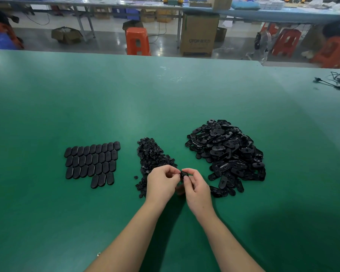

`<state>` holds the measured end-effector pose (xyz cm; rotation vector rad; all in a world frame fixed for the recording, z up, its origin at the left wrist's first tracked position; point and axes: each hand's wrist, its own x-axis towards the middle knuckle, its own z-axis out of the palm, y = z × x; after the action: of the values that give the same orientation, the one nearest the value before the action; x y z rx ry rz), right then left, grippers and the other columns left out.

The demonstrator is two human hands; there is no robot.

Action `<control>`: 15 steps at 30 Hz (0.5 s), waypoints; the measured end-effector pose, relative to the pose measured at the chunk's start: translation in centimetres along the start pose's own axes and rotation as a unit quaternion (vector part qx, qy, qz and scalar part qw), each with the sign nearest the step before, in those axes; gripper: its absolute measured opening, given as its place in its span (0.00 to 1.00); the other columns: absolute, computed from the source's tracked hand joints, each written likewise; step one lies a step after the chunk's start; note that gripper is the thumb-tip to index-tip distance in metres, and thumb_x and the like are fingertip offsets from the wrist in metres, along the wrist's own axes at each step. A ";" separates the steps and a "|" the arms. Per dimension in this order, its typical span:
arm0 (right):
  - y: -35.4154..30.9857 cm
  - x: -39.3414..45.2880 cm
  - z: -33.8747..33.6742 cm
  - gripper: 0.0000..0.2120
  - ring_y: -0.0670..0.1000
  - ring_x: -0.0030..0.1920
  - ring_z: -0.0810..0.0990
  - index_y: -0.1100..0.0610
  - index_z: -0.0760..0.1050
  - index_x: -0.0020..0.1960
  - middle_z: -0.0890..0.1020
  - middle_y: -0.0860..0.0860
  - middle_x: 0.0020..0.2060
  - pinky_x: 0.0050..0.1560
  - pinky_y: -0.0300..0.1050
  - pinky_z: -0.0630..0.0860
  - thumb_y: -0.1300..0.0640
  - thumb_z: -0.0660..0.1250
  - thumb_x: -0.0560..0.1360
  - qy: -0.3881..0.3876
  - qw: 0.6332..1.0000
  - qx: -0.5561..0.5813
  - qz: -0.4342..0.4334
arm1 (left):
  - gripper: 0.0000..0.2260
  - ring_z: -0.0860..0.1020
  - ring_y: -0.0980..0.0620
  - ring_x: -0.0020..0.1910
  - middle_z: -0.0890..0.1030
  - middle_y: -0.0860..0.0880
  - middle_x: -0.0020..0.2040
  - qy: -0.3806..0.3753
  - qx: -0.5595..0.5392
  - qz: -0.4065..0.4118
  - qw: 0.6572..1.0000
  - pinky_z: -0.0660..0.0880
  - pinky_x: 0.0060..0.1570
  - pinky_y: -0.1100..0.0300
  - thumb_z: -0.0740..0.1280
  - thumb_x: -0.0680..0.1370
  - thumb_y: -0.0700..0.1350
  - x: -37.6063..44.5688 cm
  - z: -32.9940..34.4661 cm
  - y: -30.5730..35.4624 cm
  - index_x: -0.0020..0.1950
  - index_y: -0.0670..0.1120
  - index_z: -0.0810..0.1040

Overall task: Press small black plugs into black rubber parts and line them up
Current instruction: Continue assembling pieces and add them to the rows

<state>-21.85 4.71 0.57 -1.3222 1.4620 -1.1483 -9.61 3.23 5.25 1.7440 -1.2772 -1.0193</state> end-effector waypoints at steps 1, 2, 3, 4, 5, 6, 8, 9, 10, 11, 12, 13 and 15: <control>0.0 0.0 0.0 0.12 0.49 0.41 0.84 0.44 0.77 0.55 0.86 0.46 0.44 0.47 0.56 0.82 0.61 0.62 0.83 0.000 1.000 -0.004 -0.001 | 0.07 0.79 0.59 0.32 0.83 0.54 0.34 0.003 0.013 0.003 1.000 0.76 0.36 0.66 0.71 0.73 0.41 -0.1 0.1 0.1 0.39 0.53 0.84; -0.1 0.0 0.0 0.12 0.49 0.41 0.84 0.44 0.77 0.55 0.86 0.45 0.44 0.46 0.54 0.82 0.61 0.62 0.83 0.000 1.000 -0.008 -0.003 | 0.07 0.79 0.60 0.33 0.83 0.55 0.34 0.005 0.023 0.005 1.000 0.74 0.35 0.69 0.71 0.73 0.41 -0.1 0.1 0.2 0.39 0.52 0.83; -0.1 -0.1 0.0 0.13 0.49 0.40 0.83 0.43 0.77 0.55 0.86 0.44 0.44 0.45 0.53 0.82 0.61 0.62 0.83 0.000 1.000 -0.008 -0.005 | 0.06 0.79 0.60 0.34 0.83 0.55 0.35 0.008 0.031 0.007 0.999 0.73 0.35 0.69 0.71 0.73 0.41 -0.1 0.2 0.4 0.39 0.52 0.83; -0.2 -0.1 0.0 0.13 0.49 0.40 0.83 0.44 0.77 0.55 0.86 0.44 0.44 0.44 0.52 0.82 0.62 0.62 0.83 -0.001 1.000 -0.005 -0.006 | 0.06 0.80 0.60 0.35 0.83 0.55 0.35 0.011 0.039 0.008 0.999 0.73 0.36 0.69 0.71 0.72 0.41 -0.2 0.2 0.4 0.39 0.52 0.82; -0.2 -0.1 0.0 0.13 0.50 0.39 0.83 0.44 0.77 0.55 0.86 0.45 0.44 0.43 0.53 0.82 0.62 0.62 0.83 -0.001 1.000 -0.001 -0.006 | 0.06 0.80 0.59 0.36 0.83 0.55 0.35 0.013 0.044 0.009 0.999 0.74 0.37 0.67 0.71 0.72 0.41 -0.2 0.3 0.5 0.39 0.52 0.82; -0.1 -0.1 -0.1 0.13 0.51 0.39 0.83 0.45 0.77 0.55 0.86 0.46 0.43 0.42 0.53 0.82 0.62 0.62 0.82 -0.001 1.000 0.001 -0.008 | 0.06 0.80 0.59 0.36 0.83 0.55 0.35 0.013 0.049 0.011 0.999 0.75 0.37 0.65 0.71 0.72 0.41 -0.1 0.3 0.5 0.39 0.52 0.81; -0.1 -0.1 -0.1 0.13 0.52 0.37 0.82 0.44 0.77 0.54 0.86 0.47 0.43 0.41 0.54 0.82 0.62 0.62 0.83 -0.003 1.000 0.003 -0.010 | 0.07 0.80 0.59 0.36 0.82 0.55 0.35 0.010 0.058 0.017 0.998 0.75 0.38 0.65 0.71 0.72 0.40 -0.1 0.2 0.6 0.38 0.52 0.82; 0.0 -0.1 -0.1 0.13 0.52 0.36 0.82 0.44 0.77 0.54 0.86 0.48 0.42 0.40 0.54 0.82 0.62 0.62 0.83 -0.004 1.000 0.004 -0.010 | 0.07 0.80 0.59 0.36 0.83 0.55 0.35 0.007 0.063 0.021 0.998 0.75 0.38 0.65 0.71 0.72 0.40 0.0 0.2 0.6 0.38 0.52 0.82; 0.0 0.0 -0.1 0.13 0.52 0.35 0.82 0.43 0.76 0.53 0.86 0.48 0.42 0.40 0.55 0.82 0.62 0.62 0.83 -0.004 1.000 0.006 -0.010 | 0.07 0.80 0.59 0.37 0.83 0.55 0.35 0.004 0.065 0.024 0.998 0.76 0.39 0.65 0.71 0.73 0.40 0.1 0.1 0.7 0.38 0.52 0.82; 0.0 0.0 -0.1 0.14 0.53 0.35 0.82 0.43 0.76 0.53 0.86 0.48 0.42 0.40 0.56 0.82 0.62 0.62 0.83 -0.002 1.000 0.007 -0.010 | 0.07 0.80 0.58 0.37 0.83 0.55 0.35 -0.001 0.065 0.026 0.998 0.76 0.39 0.64 0.71 0.73 0.40 0.1 0.1 0.7 0.38 0.52 0.82; 0.1 0.0 -0.1 0.15 0.53 0.35 0.82 0.42 0.76 0.52 0.86 0.48 0.42 0.40 0.56 0.82 0.62 0.61 0.83 -0.001 1.000 0.008 -0.009 | 0.07 0.80 0.58 0.36 0.83 0.55 0.35 -0.006 0.064 0.027 0.998 0.76 0.39 0.63 0.71 0.73 0.40 0.2 0.0 0.7 0.38 0.52 0.82; 0.1 0.1 -0.1 0.15 0.53 0.34 0.82 0.41 0.76 0.52 0.86 0.48 0.42 0.40 0.56 0.82 0.62 0.61 0.83 -0.001 1.000 0.011 -0.008 | 0.07 0.79 0.58 0.35 0.83 0.54 0.35 -0.010 0.063 0.027 0.998 0.76 0.38 0.64 0.72 0.73 0.40 0.3 0.0 0.6 0.38 0.52 0.82; 0.1 0.1 -0.2 0.17 0.52 0.33 0.81 0.39 0.76 0.51 0.85 0.49 0.42 0.39 0.56 0.82 0.62 0.61 0.83 -0.002 1.000 0.023 -0.003 | 0.07 0.78 0.58 0.34 0.82 0.54 0.35 -0.012 0.066 0.033 0.997 0.73 0.36 0.67 0.73 0.73 0.41 0.3 -0.1 0.5 0.38 0.53 0.82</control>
<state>-22.03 4.61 0.54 -1.2981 1.4213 -1.1750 -9.68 2.79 5.72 1.7805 -1.4359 -0.9386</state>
